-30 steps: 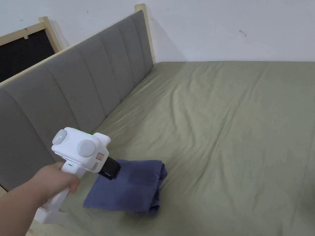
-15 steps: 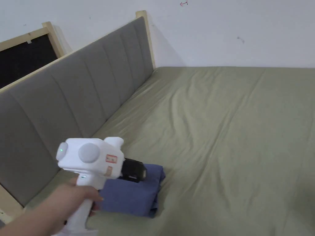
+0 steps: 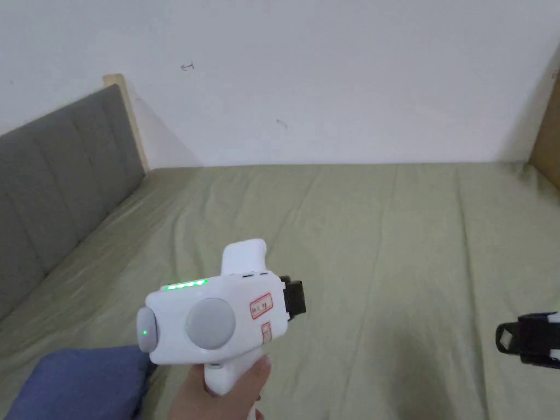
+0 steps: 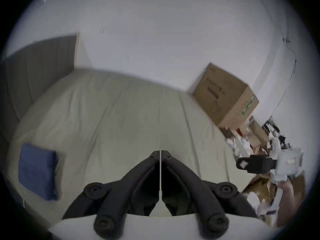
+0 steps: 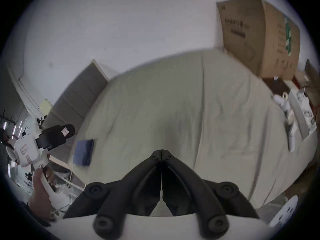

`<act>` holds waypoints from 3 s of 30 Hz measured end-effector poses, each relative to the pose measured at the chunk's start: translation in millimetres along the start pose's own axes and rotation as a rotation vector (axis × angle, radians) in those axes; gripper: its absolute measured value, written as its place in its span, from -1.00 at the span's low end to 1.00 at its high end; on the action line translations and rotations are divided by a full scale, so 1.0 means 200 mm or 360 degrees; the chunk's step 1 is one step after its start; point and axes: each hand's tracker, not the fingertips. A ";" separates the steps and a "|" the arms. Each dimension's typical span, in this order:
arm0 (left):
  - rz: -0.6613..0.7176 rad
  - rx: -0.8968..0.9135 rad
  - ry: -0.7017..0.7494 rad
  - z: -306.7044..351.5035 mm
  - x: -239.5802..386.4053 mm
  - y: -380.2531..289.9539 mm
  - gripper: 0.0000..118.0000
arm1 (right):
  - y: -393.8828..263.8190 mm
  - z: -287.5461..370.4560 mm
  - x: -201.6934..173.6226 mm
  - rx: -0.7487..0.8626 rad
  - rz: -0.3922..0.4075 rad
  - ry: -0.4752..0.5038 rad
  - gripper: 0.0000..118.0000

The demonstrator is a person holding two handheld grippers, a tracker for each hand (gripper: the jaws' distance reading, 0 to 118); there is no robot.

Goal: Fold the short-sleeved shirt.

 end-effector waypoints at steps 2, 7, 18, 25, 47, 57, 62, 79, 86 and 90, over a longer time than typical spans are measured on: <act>-0.0105 0.0209 0.0070 0.06 0.10 0.04 -0.99 | 0.04 0.10 -0.04 0.0257 0.0048 0.0039 -1.00; -0.0463 0.0697 0.0288 0.15 0.30 0.00 -0.99 | 0.07 0.22 -0.15 0.0833 0.0283 -0.0034 -1.00; -0.0442 0.0992 0.0429 0.28 0.36 -0.10 -0.99 | -0.10 0.17 -0.24 0.1349 0.0479 -0.0374 -1.00; -0.0461 0.0955 0.0442 0.27 0.32 -0.12 0.36 | -0.11 0.17 -0.18 0.1339 0.0367 -0.0454 0.61; -0.0447 0.0887 0.0418 0.26 0.30 -0.09 0.86 | -0.15 0.16 -0.21 0.1346 0.0502 -0.0518 0.98; -0.0484 0.0833 0.0475 0.22 0.32 -0.09 0.86 | -0.12 0.12 -0.23 0.1283 0.0497 -0.0554 0.98; -0.0449 0.0808 0.0495 0.20 0.30 -0.08 0.86 | -0.11 0.10 -0.23 0.1238 0.0482 -0.0543 0.98; -0.0294 0.0779 0.0470 0.23 0.26 -0.03 0.86 | -0.12 0.12 -0.25 0.1216 0.0494 -0.0517 0.98; -0.0275 0.0758 0.0448 0.24 0.26 -0.04 0.86 | -0.12 0.12 -0.27 0.1225 0.0490 -0.0502 0.98; -0.0328 0.0756 0.0617 0.21 0.27 -0.04 0.86 | -0.13 0.12 -0.29 0.1225 0.0549 -0.0507 0.98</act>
